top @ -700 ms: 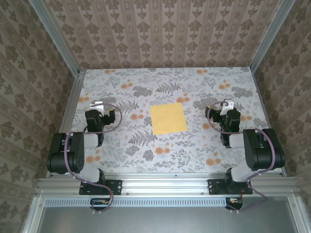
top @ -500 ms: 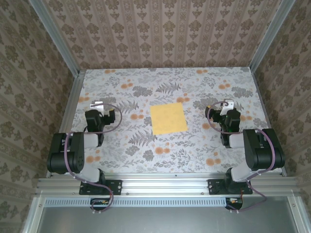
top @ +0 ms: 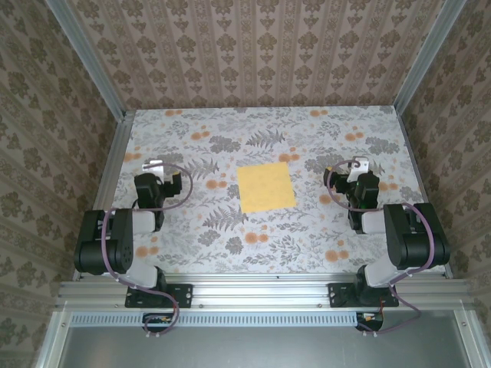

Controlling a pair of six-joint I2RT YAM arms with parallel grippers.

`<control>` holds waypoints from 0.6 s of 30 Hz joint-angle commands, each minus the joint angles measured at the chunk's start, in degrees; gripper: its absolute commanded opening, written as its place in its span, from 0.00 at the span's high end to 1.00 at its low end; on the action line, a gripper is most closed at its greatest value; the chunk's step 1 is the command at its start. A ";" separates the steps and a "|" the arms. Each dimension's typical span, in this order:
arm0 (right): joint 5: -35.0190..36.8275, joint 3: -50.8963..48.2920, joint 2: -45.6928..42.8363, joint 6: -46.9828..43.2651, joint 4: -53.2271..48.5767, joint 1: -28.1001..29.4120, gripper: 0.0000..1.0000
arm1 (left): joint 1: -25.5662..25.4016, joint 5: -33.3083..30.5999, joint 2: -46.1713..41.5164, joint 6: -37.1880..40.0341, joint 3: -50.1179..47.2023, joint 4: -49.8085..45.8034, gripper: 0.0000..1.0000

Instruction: Fold a paper plane with a square sheet of paper (pick it up from the middle)

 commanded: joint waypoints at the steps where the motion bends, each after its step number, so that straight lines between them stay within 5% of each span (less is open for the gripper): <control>1: 1.01 1.09 0.20 -0.83 -0.71 0.74 0.00 | 0.01 0.57 0.31 0.87 0.86 0.58 0.00; 7: 4.44 1.14 -6.35 -0.14 -6.40 0.89 0.00 | -0.04 -3.83 -5.62 -1.15 4.35 -10.98 0.00; 14: 8.09 12.91 -22.52 12.76 -41.66 1.47 0.00 | -0.10 -2.19 -17.00 -11.67 10.04 -30.64 0.00; 18: 2.85 21.55 -23.11 20.50 -57.59 2.10 0.00 | -2.13 1.58 -21.62 -16.35 11.96 -37.75 0.00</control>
